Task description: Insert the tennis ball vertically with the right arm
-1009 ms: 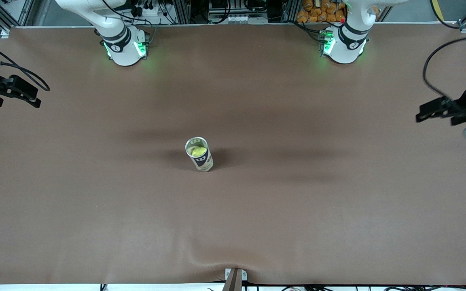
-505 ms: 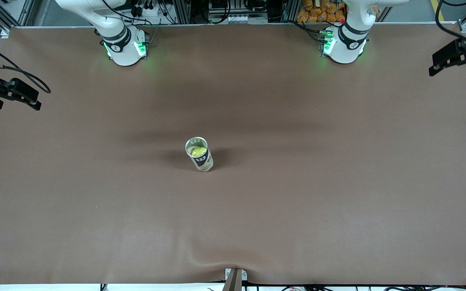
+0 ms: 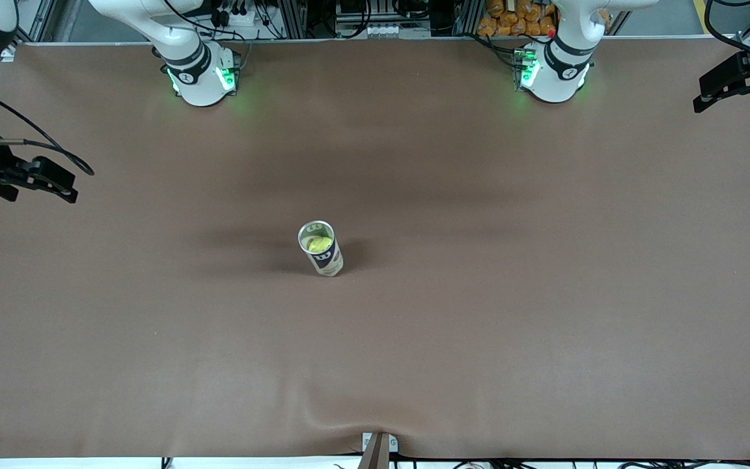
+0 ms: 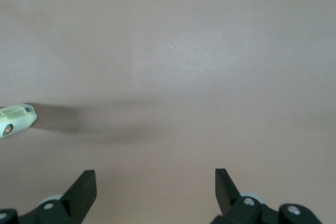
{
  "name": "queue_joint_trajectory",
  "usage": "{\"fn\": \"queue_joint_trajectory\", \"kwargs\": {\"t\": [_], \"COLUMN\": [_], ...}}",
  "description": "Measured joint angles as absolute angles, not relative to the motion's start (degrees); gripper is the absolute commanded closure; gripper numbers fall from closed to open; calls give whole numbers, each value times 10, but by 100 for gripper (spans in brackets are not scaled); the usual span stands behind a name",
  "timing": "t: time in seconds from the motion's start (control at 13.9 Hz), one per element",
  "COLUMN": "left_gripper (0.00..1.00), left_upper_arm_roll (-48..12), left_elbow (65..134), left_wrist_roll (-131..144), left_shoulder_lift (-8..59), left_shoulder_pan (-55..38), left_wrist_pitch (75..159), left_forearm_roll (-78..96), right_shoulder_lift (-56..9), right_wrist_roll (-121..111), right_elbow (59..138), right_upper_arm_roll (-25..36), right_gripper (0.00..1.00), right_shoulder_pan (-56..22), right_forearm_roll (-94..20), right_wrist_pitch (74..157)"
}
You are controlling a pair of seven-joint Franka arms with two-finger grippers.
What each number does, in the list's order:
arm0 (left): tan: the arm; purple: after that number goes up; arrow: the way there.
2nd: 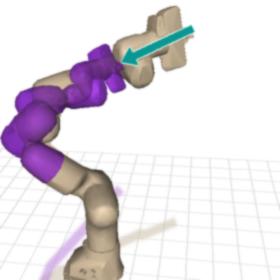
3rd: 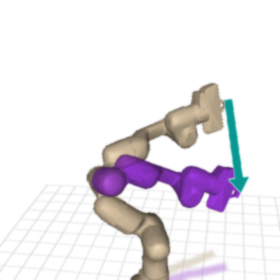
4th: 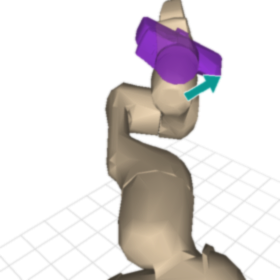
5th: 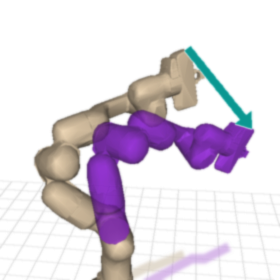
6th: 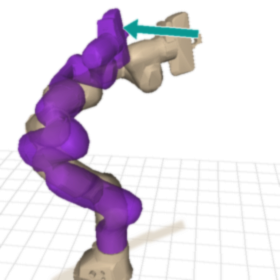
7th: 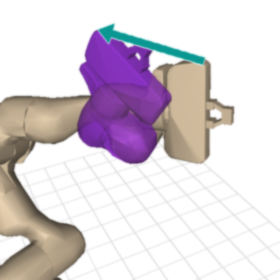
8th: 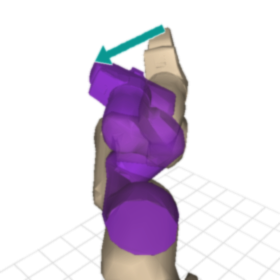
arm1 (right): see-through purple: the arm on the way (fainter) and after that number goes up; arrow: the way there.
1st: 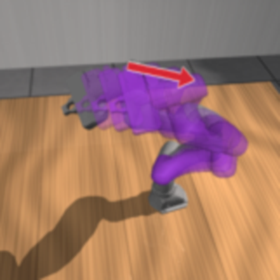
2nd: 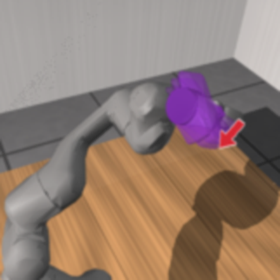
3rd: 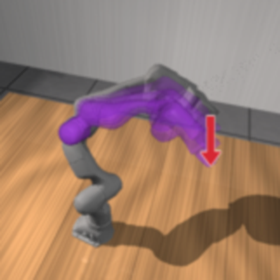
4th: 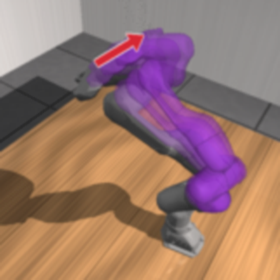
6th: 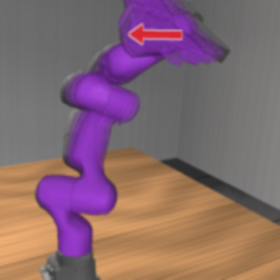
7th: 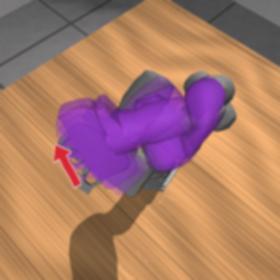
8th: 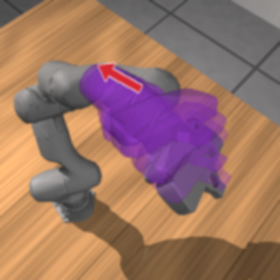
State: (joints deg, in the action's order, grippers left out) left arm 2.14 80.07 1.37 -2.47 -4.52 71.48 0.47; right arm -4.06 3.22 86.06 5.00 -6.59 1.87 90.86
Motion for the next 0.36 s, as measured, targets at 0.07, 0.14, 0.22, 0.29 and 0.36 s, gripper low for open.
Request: {"fn": "queue_joint_trajectory", "kwargs": {"t": [0.07,0.14,0.22,0.29,0.36], "left_gripper": [0,0,0,0,0], "left_upper_arm_roll": [21,21,22,23,24], "left_elbow": [801,801,801,801,801], "left_wrist_roll": [14,14,15,16,16], "left_shoulder_lift": [-25,-25,-25,-25,-25], "left_shoulder_pan": [-45,-45,-45,-45,-45], "left_wrist_pitch": [714,714,714,714,714], "left_forearm_roll": [5,5,5,5,5], "right_shoulder_lift": [-41,-41,-41,-41,-41], "right_wrist_roll": [32,32,32,32,32], "right_elbow": [860,860,858,857,856], "right_upper_arm_roll": [51,51,51,51,51], "right_gripper": [0,0,0,0,0], "right_shoulder_pan": [-66,-65,-65,-65,-65], "right_forearm_roll": [19,19,19,19,19], "right_wrist_pitch": [909,909,909,909,909]}}
